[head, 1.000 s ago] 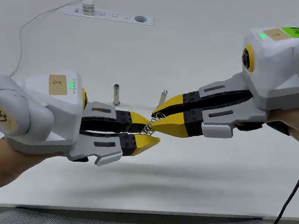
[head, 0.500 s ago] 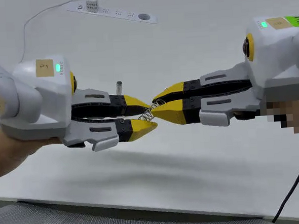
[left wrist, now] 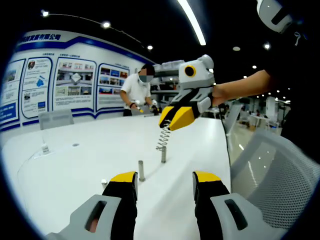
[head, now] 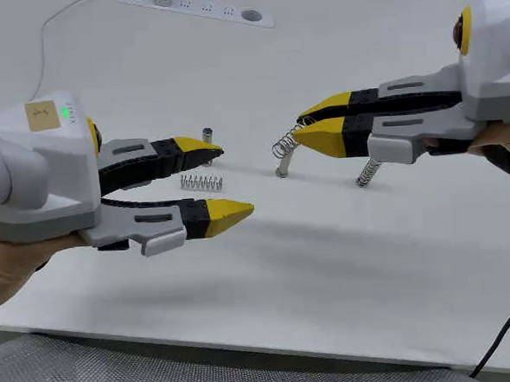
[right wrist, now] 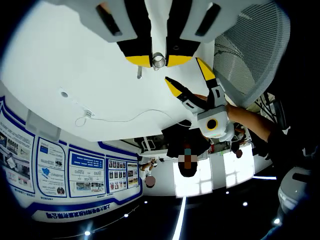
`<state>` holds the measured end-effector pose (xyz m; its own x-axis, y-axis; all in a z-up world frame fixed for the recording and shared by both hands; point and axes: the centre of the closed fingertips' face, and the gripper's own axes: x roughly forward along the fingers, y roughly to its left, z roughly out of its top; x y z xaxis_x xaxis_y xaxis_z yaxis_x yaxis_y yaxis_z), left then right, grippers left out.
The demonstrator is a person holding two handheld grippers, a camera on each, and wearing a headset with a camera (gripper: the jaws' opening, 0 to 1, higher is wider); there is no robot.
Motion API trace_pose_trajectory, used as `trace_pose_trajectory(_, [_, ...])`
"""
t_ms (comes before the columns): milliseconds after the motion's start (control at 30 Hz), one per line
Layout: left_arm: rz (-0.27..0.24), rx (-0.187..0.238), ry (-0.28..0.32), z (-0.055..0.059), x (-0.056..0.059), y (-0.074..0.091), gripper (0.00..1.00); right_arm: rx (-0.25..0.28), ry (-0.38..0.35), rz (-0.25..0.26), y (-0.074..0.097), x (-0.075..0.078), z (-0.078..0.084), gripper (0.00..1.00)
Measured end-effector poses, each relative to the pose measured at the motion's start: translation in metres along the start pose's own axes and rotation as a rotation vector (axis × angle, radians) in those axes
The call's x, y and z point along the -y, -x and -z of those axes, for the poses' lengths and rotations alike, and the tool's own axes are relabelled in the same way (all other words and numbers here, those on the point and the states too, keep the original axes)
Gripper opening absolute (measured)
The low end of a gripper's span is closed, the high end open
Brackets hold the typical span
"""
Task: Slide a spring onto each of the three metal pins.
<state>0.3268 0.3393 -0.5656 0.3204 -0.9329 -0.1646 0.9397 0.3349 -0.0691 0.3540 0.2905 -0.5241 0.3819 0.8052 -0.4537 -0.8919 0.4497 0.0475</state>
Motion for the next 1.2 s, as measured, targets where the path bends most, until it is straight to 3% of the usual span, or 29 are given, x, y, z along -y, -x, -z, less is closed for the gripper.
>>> trace_pose_trajectory(267, [-0.063,0.012,0.042,0.005,-0.016,0.004,0.51,-0.043,-0.008,0.094,0.002,0.029,0.011,0.10])
trace_pose_trajectory(467, [-0.075,0.000,0.048,0.009,-0.018,0.004,0.51,-0.077,-0.018,0.159,0.002,0.051,0.017,0.10])
trace_pose_trajectory(667, [-0.055,-0.001,0.055,0.009,-0.013,0.000,0.53,-0.126,0.004,0.196,-0.003,0.062,0.027,0.10])
trace_pose_trajectory(1200, [-0.066,-0.023,0.066,0.017,-0.017,0.001,0.55,-0.197,-0.062,0.173,-0.025,0.068,0.046,0.10])
